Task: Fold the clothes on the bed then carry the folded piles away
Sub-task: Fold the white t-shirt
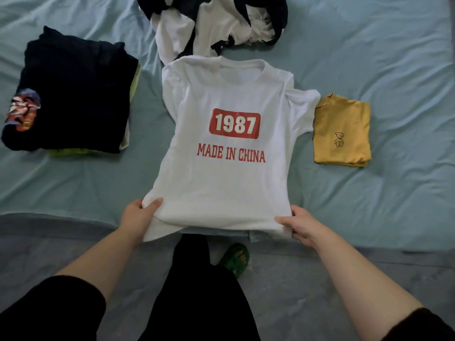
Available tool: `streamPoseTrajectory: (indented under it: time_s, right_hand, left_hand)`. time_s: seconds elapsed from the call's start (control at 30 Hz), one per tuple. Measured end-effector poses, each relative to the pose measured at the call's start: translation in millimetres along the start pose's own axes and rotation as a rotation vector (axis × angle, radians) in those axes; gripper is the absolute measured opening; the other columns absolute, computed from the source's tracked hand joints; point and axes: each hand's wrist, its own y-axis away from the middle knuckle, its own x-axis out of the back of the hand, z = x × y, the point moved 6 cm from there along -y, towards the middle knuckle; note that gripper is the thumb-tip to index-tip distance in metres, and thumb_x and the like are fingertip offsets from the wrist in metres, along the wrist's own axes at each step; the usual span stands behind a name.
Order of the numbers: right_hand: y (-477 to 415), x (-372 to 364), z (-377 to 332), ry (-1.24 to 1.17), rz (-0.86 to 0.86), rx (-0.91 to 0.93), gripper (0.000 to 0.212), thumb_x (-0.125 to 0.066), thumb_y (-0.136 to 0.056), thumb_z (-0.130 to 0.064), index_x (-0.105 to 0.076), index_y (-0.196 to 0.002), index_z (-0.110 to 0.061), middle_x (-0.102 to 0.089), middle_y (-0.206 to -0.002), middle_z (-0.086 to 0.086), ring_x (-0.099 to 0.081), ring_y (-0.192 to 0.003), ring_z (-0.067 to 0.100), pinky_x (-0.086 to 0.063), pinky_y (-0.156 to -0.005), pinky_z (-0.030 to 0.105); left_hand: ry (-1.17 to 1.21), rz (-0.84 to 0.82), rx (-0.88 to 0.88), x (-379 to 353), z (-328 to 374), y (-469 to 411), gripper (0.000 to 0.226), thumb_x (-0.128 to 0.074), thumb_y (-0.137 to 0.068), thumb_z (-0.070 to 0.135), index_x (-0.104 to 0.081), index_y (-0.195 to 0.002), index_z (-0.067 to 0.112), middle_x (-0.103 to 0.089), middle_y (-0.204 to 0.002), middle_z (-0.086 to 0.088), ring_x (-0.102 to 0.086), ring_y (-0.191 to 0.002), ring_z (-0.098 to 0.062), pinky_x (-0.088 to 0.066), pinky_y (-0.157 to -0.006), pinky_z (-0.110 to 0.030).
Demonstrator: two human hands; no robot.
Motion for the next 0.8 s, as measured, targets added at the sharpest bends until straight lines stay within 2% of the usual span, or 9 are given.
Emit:
streamPoseTrajectory:
  time_s: [0.13, 0.23, 0.3, 0.37, 0.47, 0.6, 0.67, 0.73, 0.8]
  right_hand:
    - [11, 22, 5, 0.156, 0.092, 0.057, 0.016, -0.071, -0.085, -0.014, -0.065, -0.099, -0.015, -0.068, -0.086, -0.001, -0.061, -0.062, 0.005, -0.042, -0.043, 0.009]
    - [11, 34, 11, 0.045, 0.183, 0.127, 0.008, -0.066, -0.085, -0.006, -0.068, -0.092, -0.011, -0.069, -0.084, 0.0, -0.062, -0.068, 0.01, -0.049, -0.057, 0.014]
    - [10, 38, 15, -0.1, 0.203, 0.152, 0.011, -0.063, -0.083, 0.003, -0.069, -0.088, -0.006, -0.072, -0.079, 0.002, -0.067, -0.065, 0.011, -0.054, -0.064, 0.02]
    - [8, 39, 19, -0.065, 0.179, 0.162, 0.013, -0.068, -0.081, 0.0, -0.068, -0.094, -0.002, -0.072, -0.078, 0.002, -0.067, -0.07, 0.015, -0.054, -0.072, 0.026]
    - [4, 43, 32, 0.092, 0.17, 0.152, 0.024, -0.075, -0.079, -0.006, -0.062, -0.099, -0.005, -0.068, -0.087, 0.005, -0.062, -0.075, 0.018, -0.05, -0.068, 0.026]
    - [-1, 51, 51, 0.172, 0.136, 0.121, 0.025, -0.073, -0.082, -0.008, -0.063, -0.105, -0.004, -0.068, -0.094, 0.006, -0.061, -0.077, 0.012, -0.047, -0.065, 0.019]
    - [-3, 57, 60, 0.143, 0.143, 0.109, 0.023, -0.072, -0.084, -0.018, -0.067, -0.102, -0.004, -0.07, -0.093, 0.004, -0.061, -0.08, 0.013, -0.046, -0.07, 0.021]
    - [-3, 64, 71, 0.089, 0.166, 0.087, 0.022, -0.07, -0.086, -0.026, -0.068, -0.098, -0.008, -0.07, -0.093, 0.001, -0.062, -0.086, 0.014, -0.046, -0.077, 0.027]
    - [-3, 72, 81, 0.052, 0.251, 0.093, 0.021, -0.069, -0.087, -0.03, -0.061, -0.082, -0.011, -0.063, -0.08, -0.001, -0.055, -0.075, 0.014, -0.041, -0.073, 0.029]
  left_hand:
    - [-0.066, 0.007, -0.044, 11, -4, 12, 0.029, -0.072, -0.082, 0.035, -0.061, -0.076, 0.009, -0.062, -0.074, -0.007, -0.057, -0.067, -0.023, -0.044, -0.062, -0.032]
    - [-0.042, -0.063, -0.019, 11, -11, 18, 0.035, -0.072, -0.082, 0.033, -0.052, -0.064, 0.013, -0.053, -0.062, -0.005, -0.046, -0.056, -0.018, -0.036, -0.053, -0.026]
    - [-0.022, -0.094, -0.025, 10, -16, 20, 0.038, -0.07, -0.085, 0.031, -0.044, -0.061, 0.016, -0.043, -0.064, -0.009, -0.038, -0.06, -0.017, -0.029, -0.057, -0.029]
    - [0.019, -0.082, -0.032, 8, -20, 19, 0.038, -0.066, -0.088, 0.029, -0.042, -0.062, 0.015, -0.042, -0.07, -0.01, -0.037, -0.068, -0.018, -0.03, -0.064, -0.032]
    - [0.035, -0.021, -0.047, 4, -26, 15, 0.034, -0.065, -0.089, 0.031, -0.048, -0.066, 0.013, -0.049, -0.071, -0.01, -0.045, -0.071, -0.019, -0.039, -0.071, -0.033]
    - [-0.047, -0.084, -0.042, -7, -33, 14, 0.022, -0.067, -0.087, 0.032, -0.065, -0.082, 0.011, -0.065, -0.074, -0.006, -0.058, -0.063, -0.016, -0.048, -0.052, -0.023]
    - [-0.011, -0.071, -0.019, -6, -39, 12, 0.019, -0.064, -0.091, 0.028, -0.065, -0.081, 0.012, -0.062, -0.072, -0.008, -0.055, -0.061, -0.019, -0.05, -0.046, -0.022]
    - [-0.006, -0.023, -0.021, -4, -42, 10, 0.021, -0.058, -0.095, 0.025, -0.061, -0.082, 0.01, -0.058, -0.069, -0.009, -0.051, -0.059, -0.021, -0.048, -0.049, -0.027]
    - [-0.082, 0.013, -0.057, -5, -45, 3, 0.024, -0.054, -0.096, 0.025, -0.059, -0.086, 0.005, -0.052, -0.063, -0.01, -0.045, -0.052, -0.023, -0.041, -0.05, -0.029]
